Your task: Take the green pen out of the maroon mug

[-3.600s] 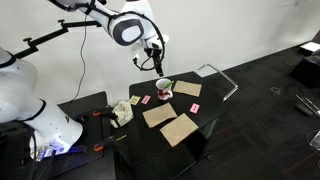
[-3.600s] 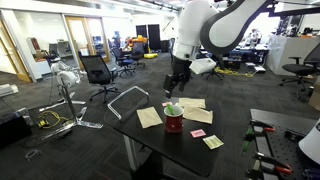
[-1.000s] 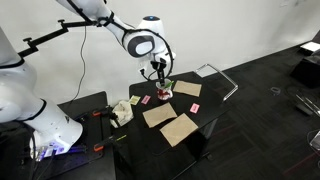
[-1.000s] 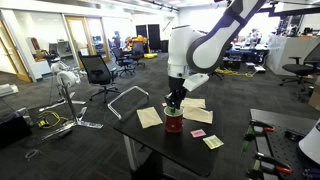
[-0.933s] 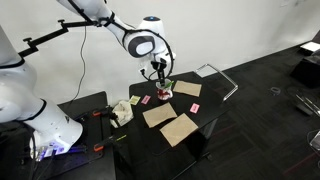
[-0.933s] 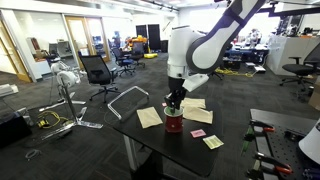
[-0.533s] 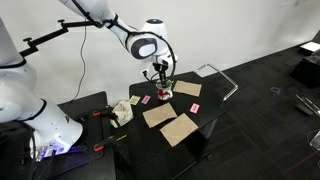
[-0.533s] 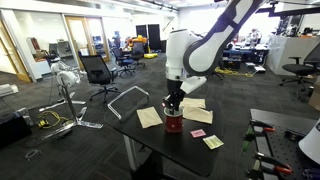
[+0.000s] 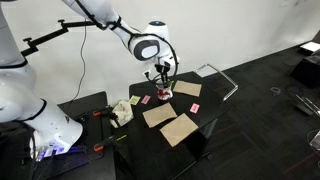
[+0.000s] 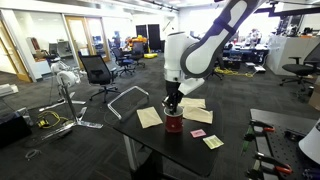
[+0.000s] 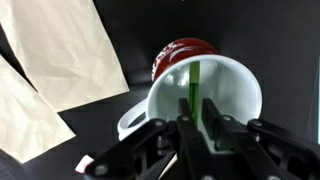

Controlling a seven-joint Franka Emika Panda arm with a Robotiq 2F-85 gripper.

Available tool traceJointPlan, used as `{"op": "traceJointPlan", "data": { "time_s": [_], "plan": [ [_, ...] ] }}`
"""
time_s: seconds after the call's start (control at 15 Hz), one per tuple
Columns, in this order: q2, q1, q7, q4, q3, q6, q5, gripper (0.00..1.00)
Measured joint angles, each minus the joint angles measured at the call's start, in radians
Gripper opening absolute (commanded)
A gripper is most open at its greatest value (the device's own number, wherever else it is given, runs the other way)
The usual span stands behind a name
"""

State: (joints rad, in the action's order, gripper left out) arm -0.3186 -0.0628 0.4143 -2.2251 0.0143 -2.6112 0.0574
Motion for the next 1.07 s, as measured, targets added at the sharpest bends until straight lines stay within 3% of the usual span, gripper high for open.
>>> {"op": "traceJointPlan", "data": {
  "time_s": [0.6, 1.07],
  "plan": [
    [0.014, -0.024, 0.0, 0.004, -0.012, 0.0, 0.003, 0.02],
    [0.157, -0.037, 0.002, -0.044, -0.037, 0.001, 0.044, 0.02]
  ]
}}
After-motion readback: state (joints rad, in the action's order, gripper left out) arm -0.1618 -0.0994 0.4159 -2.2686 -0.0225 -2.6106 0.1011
